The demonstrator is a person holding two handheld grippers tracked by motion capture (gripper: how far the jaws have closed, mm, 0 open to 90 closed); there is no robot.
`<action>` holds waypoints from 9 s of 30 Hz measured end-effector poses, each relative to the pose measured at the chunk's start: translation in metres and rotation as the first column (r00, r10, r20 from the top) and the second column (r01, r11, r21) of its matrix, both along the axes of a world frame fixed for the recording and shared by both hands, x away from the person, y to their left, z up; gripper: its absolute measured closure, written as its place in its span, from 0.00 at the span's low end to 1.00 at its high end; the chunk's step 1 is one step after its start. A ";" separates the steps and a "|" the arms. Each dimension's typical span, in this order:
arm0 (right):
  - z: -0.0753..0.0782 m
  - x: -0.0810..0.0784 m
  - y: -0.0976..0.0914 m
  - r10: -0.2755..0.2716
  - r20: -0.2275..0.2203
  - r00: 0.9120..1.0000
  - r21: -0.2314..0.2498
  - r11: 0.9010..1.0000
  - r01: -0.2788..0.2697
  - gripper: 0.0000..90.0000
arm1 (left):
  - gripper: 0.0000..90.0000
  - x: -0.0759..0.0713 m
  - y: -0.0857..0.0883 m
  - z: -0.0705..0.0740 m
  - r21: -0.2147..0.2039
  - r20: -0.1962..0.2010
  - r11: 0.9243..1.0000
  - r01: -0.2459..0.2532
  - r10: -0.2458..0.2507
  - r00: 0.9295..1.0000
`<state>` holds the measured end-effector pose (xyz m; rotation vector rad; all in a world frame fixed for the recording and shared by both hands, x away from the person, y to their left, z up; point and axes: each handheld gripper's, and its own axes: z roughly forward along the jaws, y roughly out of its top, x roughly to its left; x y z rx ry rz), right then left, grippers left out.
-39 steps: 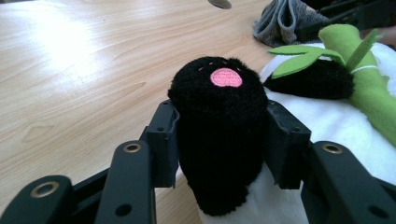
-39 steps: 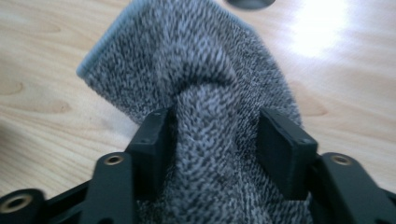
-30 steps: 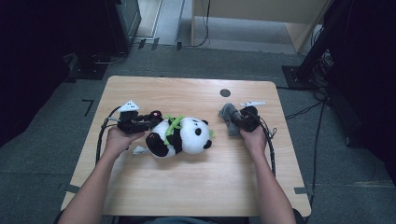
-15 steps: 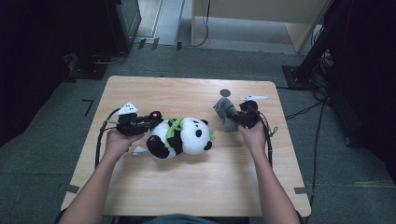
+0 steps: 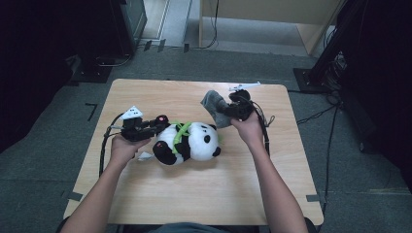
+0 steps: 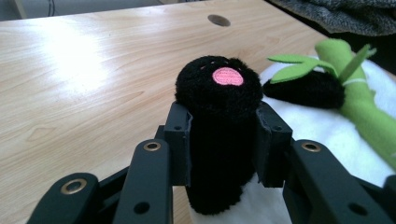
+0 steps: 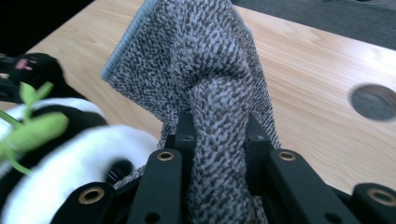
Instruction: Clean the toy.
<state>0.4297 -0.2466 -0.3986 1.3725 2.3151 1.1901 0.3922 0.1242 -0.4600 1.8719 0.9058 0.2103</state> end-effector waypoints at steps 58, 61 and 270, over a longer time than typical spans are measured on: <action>-0.045 0.036 0.088 0.189 -0.226 0.956 -0.121 0.968 -0.220 0.88 | 0.76 0.000 -0.004 0.005 0.031 -0.019 0.999 -0.009 0.010 1.000; -0.053 0.035 0.076 0.141 -0.221 0.965 -0.215 0.958 -0.189 0.88 | 0.76 0.001 -0.004 0.004 0.033 -0.023 0.999 -0.007 0.008 1.000; -0.001 -0.020 0.047 0.084 0.056 0.995 -0.030 0.996 -0.083 0.89 | 0.75 0.005 0.007 -0.001 0.000 -0.125 0.996 -0.093 0.092 0.988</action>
